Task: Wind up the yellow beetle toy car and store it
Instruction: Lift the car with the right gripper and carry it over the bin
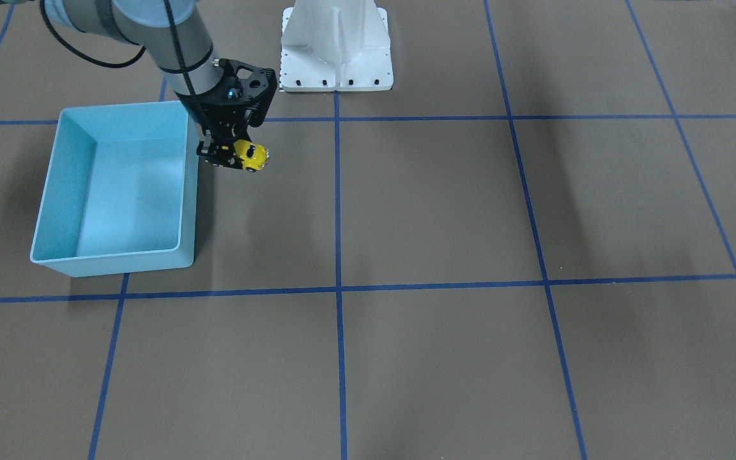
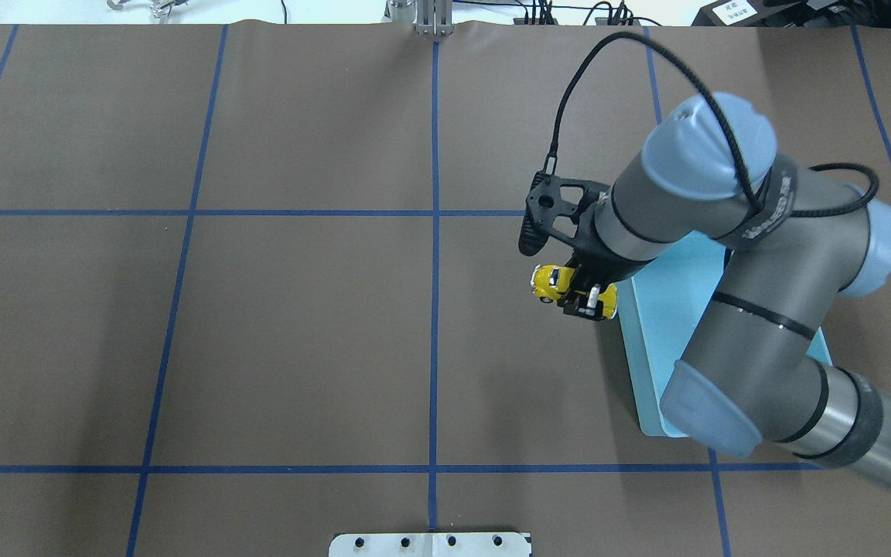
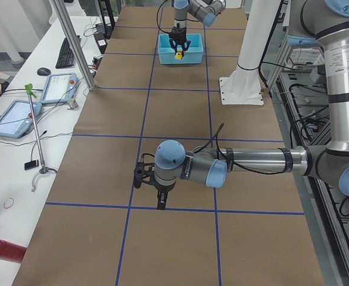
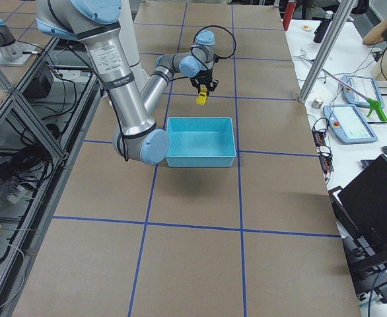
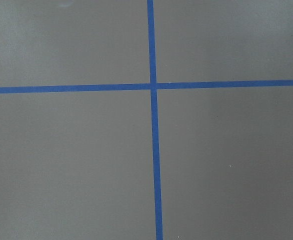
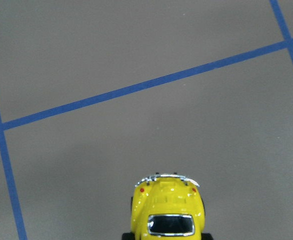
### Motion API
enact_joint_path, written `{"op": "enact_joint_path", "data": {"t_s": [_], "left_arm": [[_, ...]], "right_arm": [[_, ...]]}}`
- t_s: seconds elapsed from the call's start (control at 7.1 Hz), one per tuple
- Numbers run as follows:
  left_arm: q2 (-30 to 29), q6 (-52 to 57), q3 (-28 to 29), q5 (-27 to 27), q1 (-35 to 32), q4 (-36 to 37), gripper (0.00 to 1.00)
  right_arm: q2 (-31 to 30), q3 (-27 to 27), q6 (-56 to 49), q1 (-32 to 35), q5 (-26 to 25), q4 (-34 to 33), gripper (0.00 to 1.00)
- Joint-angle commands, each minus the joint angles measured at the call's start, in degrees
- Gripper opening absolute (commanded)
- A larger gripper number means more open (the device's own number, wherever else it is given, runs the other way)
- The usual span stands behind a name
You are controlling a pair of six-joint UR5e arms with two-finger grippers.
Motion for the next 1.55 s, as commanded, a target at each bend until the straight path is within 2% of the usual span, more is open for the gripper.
{"op": "enact_joint_path", "data": {"t_s": [0.0, 0.28, 0.56, 0.85, 0.99, 1.27, 1.41], "left_arm": [[0.0, 0.0, 0.0, 0.1, 0.0, 0.0, 1.00], [0.0, 0.0, 0.0, 0.0, 0.0, 0.0, 1.00], [0.0, 0.0, 0.0, 0.0, 0.0, 0.0, 1.00], [0.0, 0.0, 0.1, 0.0, 0.0, 0.0, 1.00], [0.0, 0.0, 0.0, 0.0, 0.0, 0.0, 1.00], [0.0, 0.0, 0.1, 0.0, 0.0, 0.0, 1.00], [0.0, 0.0, 0.1, 0.0, 0.0, 0.0, 1.00]], "right_arm": [[-6.4, 4.9, -16.6, 7.5, 3.0, -4.7, 0.00], [-17.0, 7.5, -21.1, 7.9, 2.2, 0.8, 0.00], [-22.7, 5.1, -20.5, 4.3, -0.2, 9.3, 0.00], [-24.5, -2.2, -18.4, 1.3, -1.3, 21.1, 0.00], [-24.6, -4.8, -17.5, -0.2, -1.9, 23.5, 0.00], [-24.8, -6.1, -16.6, -1.8, -2.7, 23.7, 0.00], [-25.1, -5.8, -16.0, -1.8, -2.7, 23.7, 0.90]]}}
